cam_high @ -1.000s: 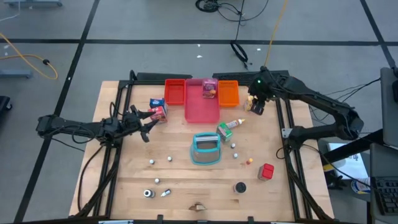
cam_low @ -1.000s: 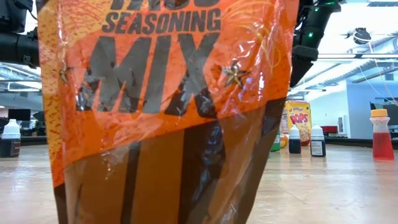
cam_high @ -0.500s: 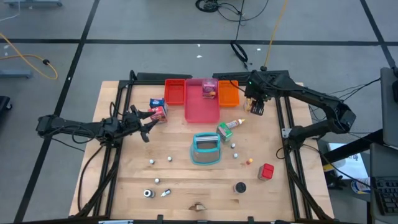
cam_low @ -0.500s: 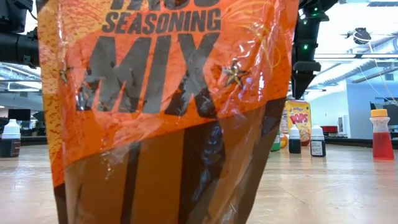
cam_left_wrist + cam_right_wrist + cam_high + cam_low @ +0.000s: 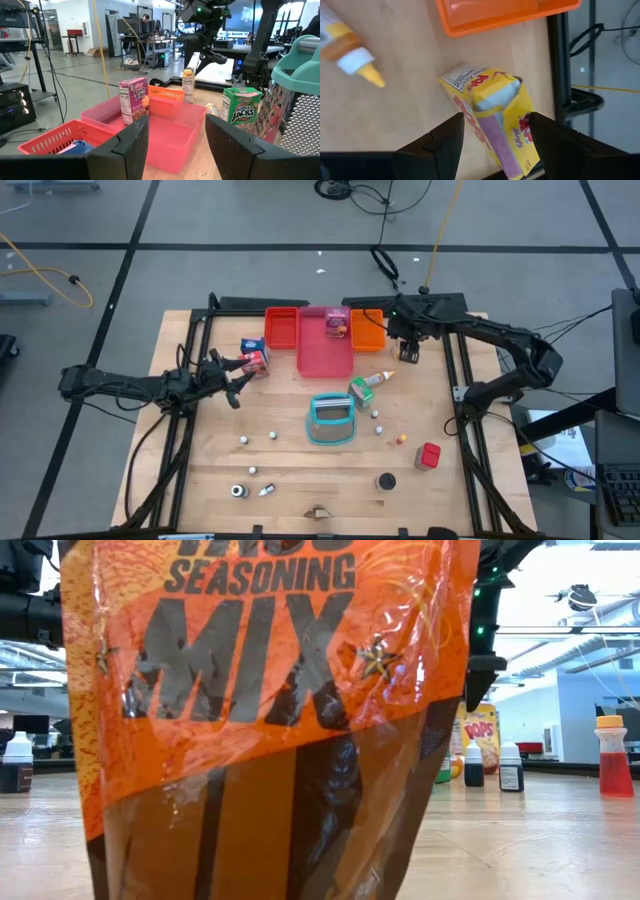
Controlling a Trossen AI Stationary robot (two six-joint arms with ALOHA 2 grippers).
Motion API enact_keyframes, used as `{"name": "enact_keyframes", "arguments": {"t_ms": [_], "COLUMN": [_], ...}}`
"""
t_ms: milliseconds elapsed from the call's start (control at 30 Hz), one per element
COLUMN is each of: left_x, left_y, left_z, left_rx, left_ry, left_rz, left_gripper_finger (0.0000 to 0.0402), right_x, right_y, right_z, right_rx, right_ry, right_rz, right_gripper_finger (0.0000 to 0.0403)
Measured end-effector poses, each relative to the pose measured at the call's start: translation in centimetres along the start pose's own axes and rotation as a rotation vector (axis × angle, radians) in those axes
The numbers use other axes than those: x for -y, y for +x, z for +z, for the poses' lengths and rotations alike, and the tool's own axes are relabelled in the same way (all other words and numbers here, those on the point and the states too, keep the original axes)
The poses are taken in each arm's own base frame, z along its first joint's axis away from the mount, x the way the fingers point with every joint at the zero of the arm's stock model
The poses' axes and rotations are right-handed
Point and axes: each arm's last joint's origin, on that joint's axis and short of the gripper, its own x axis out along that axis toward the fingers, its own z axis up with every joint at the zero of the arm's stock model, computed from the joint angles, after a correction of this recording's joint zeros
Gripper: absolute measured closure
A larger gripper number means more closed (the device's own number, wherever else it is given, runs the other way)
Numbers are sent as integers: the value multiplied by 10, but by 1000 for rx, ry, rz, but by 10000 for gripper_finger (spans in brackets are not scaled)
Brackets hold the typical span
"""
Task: Pick & Place Kitchen Items
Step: Put the yellow cereal box into the pink bin
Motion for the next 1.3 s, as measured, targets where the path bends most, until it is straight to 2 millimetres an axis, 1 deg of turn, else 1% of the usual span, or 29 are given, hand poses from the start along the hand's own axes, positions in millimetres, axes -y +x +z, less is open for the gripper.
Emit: {"name": "enact_keyframes", "arguments": {"t_ms": [200, 267, 333, 433, 667, 733, 867, 967, 1167, 1300], "left_x": [0, 0, 0, 0, 0, 0, 0, 0, 0, 0], "left_y": [0, 0, 0, 0, 0, 0, 0, 0, 0, 0], "left_z": [0, 0, 0, 0, 0, 0, 0, 0, 0, 0], "left_rx": [0, 0, 0, 0, 0, 0, 0, 0, 0, 0], "left_ry": [0, 0, 0, 0, 0, 1, 0, 0, 0, -2], "left_rz": [0, 0, 1, 0, 1, 1, 0, 1, 1, 1], "left_gripper_finger": [204, 204, 204, 204, 204, 204, 204, 204, 204, 204], "right_x": [1, 1, 0, 0, -2, -2, -1, -2, -8, -12], "right_y": [12, 13, 12, 12, 13, 13, 13, 9, -18, -42], "right_z": [7, 8, 7, 6, 4, 5, 4, 3, -2, -4], "right_rx": [-9, -13, -18, -31, -41, -41, -55, -54, 35, 117], "right_ry": [-33, -35, -27, -1, 21, 21, 26, 22, 31, 53], "right_rz": [-7, -6, 0, 10, 29, 26, -18, -45, -98, -133], "right_gripper_finger": [183, 185, 195, 231, 366, 391, 388, 396, 399, 400]}}
